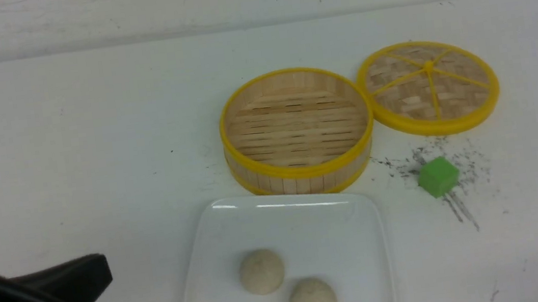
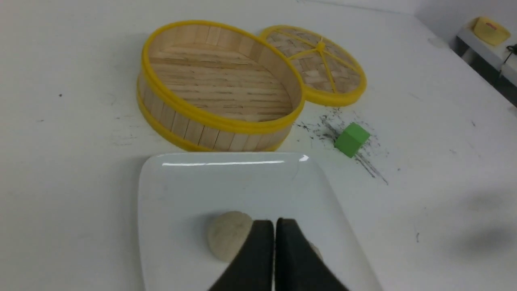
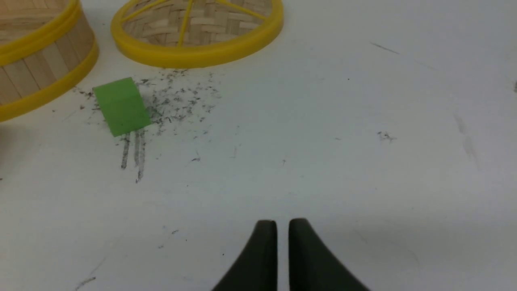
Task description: Put the steamed buns into the plate on the white tablecloth.
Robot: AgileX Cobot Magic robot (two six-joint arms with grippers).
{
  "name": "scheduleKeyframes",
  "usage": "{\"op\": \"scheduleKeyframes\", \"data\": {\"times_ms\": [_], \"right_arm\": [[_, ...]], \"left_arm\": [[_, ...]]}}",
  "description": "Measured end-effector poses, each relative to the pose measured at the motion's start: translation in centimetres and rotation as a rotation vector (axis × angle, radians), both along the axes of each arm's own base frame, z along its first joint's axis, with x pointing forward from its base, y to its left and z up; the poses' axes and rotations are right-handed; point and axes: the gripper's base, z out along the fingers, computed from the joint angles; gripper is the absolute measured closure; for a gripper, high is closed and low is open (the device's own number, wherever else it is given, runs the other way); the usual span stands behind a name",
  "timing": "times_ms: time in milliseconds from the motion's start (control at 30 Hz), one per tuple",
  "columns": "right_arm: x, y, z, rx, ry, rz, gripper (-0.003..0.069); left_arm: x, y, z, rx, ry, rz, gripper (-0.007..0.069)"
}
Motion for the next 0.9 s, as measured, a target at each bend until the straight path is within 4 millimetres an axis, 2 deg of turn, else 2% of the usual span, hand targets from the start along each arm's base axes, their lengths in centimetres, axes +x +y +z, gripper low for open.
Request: {"op": "scheduleKeyframes", "data": {"times_ms": [900], "right_arm": [[0.0, 0.0, 0.01, -0.001, -0.001, 0.0, 0.0559]], "left_arm": [[-0.18, 0.34, -0.36, 0.059, 0.007, 0.006, 0.057]]}}
